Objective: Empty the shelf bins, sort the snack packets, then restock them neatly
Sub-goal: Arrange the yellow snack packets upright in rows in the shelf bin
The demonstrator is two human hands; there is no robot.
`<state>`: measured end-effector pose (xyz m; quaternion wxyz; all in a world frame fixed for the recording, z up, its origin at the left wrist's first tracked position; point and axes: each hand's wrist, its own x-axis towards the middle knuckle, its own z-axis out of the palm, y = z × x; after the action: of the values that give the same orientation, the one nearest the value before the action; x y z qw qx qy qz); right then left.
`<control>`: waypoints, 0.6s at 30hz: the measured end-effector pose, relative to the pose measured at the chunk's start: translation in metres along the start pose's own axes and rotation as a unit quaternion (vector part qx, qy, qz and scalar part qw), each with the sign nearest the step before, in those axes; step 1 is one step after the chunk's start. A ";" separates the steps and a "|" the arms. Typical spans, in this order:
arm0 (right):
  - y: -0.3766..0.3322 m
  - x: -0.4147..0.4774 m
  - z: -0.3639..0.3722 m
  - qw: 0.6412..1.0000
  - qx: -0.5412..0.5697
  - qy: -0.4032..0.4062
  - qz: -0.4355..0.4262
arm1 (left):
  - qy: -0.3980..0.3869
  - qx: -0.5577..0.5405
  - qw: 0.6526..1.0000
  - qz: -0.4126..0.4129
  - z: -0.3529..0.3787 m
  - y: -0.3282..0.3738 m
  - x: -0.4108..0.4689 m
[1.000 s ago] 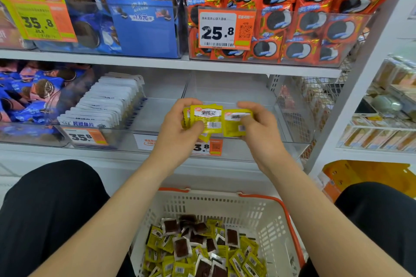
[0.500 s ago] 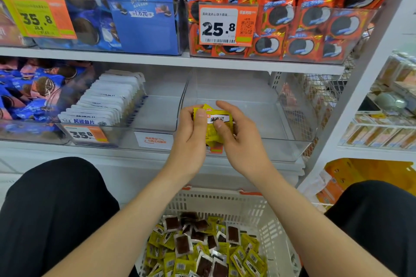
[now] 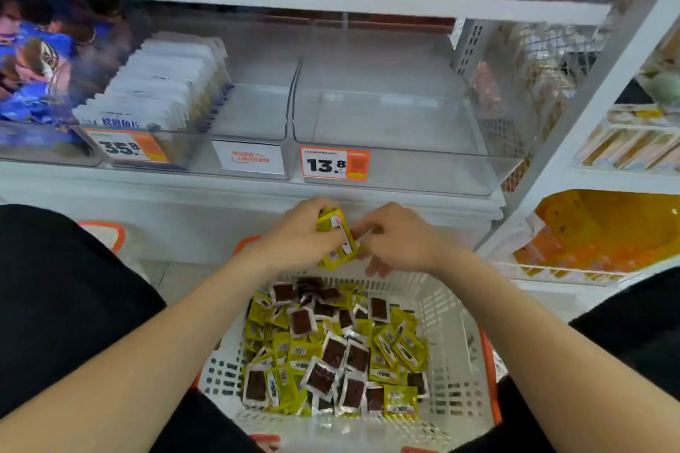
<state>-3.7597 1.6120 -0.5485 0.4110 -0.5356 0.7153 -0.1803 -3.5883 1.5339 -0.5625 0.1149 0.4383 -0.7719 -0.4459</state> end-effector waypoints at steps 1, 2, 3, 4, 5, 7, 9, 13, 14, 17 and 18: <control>0.013 0.008 0.010 0.998 -0.030 -0.040 0.029 | -0.017 0.035 0.999 -0.022 0.008 -0.013 0.002; 0.027 0.017 0.022 0.994 -0.066 -0.069 0.051 | -0.038 0.063 0.996 -0.039 0.017 -0.029 0.006; 0.043 0.027 0.034 0.989 -0.097 -0.087 0.071 | -0.063 0.079 0.994 -0.051 0.025 -0.045 0.009; 0.060 0.036 0.047 0.985 -0.113 -0.099 0.086 | -0.087 0.085 0.991 -0.060 0.032 -0.063 0.012; 0.079 0.045 0.059 0.980 -0.128 -0.108 0.106 | -0.108 0.089 0.988 -0.069 0.037 -0.077 0.015; 0.117 0.056 0.082 0.965 -0.171 -0.131 0.148 | -0.141 0.105 0.982 -0.076 0.050 -0.105 0.020; 0.157 0.060 0.100 0.951 -0.208 -0.107 0.200 | -0.165 0.120 0.976 -0.078 0.061 -0.125 0.024; 0.222 0.060 0.129 0.945 -0.184 -0.044 0.268 | -0.149 0.067 0.982 -0.099 0.088 -0.145 0.036; 0.233 0.058 0.137 0.945 -0.171 -0.046 0.274 | -0.145 0.046 0.983 -0.106 0.097 -0.148 0.037; 0.255 0.049 0.158 0.954 -0.148 -0.041 0.257 | -0.159 0.018 0.980 -0.119 0.121 -0.157 0.037; 0.262 0.047 0.163 0.957 -0.153 -0.030 0.245 | -0.165 0.018 0.979 -0.123 0.128 -0.160 0.037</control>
<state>-3.7983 1.6931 -0.8474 0.3768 -0.4052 0.8312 0.0540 -3.5906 1.5455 -0.7702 -0.0774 0.4522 -0.7287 -0.5084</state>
